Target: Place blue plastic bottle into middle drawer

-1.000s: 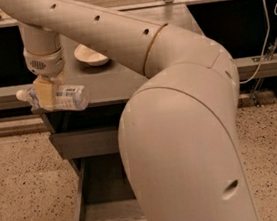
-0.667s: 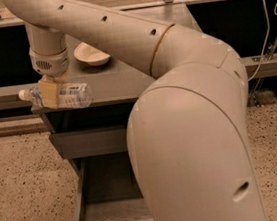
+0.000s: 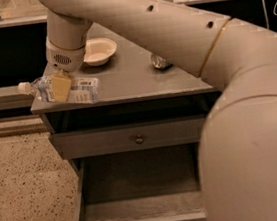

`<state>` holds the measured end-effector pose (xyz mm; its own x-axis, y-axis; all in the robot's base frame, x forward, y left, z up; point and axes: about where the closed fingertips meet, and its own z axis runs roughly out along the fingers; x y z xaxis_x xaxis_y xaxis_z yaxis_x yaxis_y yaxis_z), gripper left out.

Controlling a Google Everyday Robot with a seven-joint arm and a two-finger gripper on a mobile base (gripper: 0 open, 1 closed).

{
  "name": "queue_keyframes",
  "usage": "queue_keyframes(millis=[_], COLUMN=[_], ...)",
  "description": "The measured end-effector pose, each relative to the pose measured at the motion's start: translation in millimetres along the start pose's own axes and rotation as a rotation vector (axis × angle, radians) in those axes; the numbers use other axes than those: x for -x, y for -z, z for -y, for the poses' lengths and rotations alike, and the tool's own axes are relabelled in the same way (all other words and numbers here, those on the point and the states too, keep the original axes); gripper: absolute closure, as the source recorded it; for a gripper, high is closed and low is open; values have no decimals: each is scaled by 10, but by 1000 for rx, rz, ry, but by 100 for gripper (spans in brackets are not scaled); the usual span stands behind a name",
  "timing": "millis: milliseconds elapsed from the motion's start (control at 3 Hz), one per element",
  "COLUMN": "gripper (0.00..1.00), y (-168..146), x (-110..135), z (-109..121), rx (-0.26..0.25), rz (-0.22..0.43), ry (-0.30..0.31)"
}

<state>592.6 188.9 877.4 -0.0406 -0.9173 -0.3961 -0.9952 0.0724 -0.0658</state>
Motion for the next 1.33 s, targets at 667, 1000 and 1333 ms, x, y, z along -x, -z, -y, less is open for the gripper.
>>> queue_keyframes(millis=[667,1000,1333], gripper=[100,100,100], y=[-78,-63,-436], x=[-729,-702,-850], z=[-822,-789,-1000], rx=[90,83,102], rz=[94,91,127], ry=[233,241,320])
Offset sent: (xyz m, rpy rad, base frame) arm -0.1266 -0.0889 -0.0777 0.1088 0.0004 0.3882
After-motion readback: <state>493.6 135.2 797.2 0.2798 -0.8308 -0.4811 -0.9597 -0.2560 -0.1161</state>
